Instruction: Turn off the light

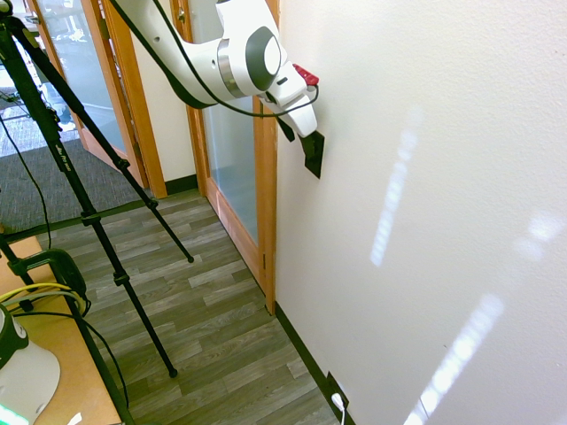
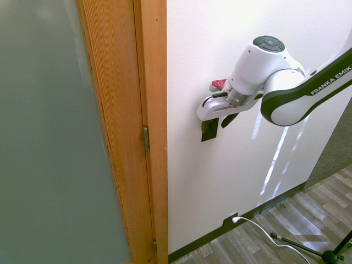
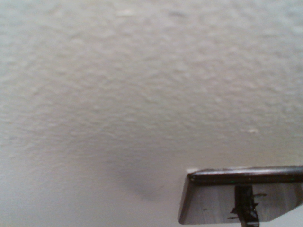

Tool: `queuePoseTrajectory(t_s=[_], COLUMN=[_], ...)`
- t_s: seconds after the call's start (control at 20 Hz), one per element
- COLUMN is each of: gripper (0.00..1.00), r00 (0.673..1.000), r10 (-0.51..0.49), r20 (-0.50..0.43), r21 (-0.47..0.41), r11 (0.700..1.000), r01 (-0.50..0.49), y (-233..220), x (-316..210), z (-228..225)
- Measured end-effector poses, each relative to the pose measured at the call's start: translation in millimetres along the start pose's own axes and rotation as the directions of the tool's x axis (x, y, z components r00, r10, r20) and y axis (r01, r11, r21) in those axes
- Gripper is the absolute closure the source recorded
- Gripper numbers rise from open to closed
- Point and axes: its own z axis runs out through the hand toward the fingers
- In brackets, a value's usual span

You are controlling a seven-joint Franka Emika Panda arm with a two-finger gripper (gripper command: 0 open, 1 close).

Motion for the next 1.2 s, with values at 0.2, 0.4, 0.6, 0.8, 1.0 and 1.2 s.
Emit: queuePoseTrajectory(t_s=[0.2,0.4,0.6,0.8,1.0,1.2], gripper=[1.0,1.0,1.0,1.0,1.0,1.0], r00=[1.0,1.0,1.0,1.0,1.0,0.999], r10=[0.013,0.017,0.018,0.024,0.023,0.027], r20=[-0.017,-0.022,-0.019,-0.016,-0.019,-0.021], r21=[0.025,0.031,0.033,0.035,0.046,0.048], r11=[1.0,0.999,0.999,0.999,0.999,0.998], r01=[-0.012,-0.017,-0.017,-0.023,-0.022,-0.026], y=[3.6,5.2,6.0,8.4,8.6,8.8], x=[10.7,14.6,13.6,14.6,15.0,14.9], z=[0.3,0.6,3.1,7.6,8.2,8.4])
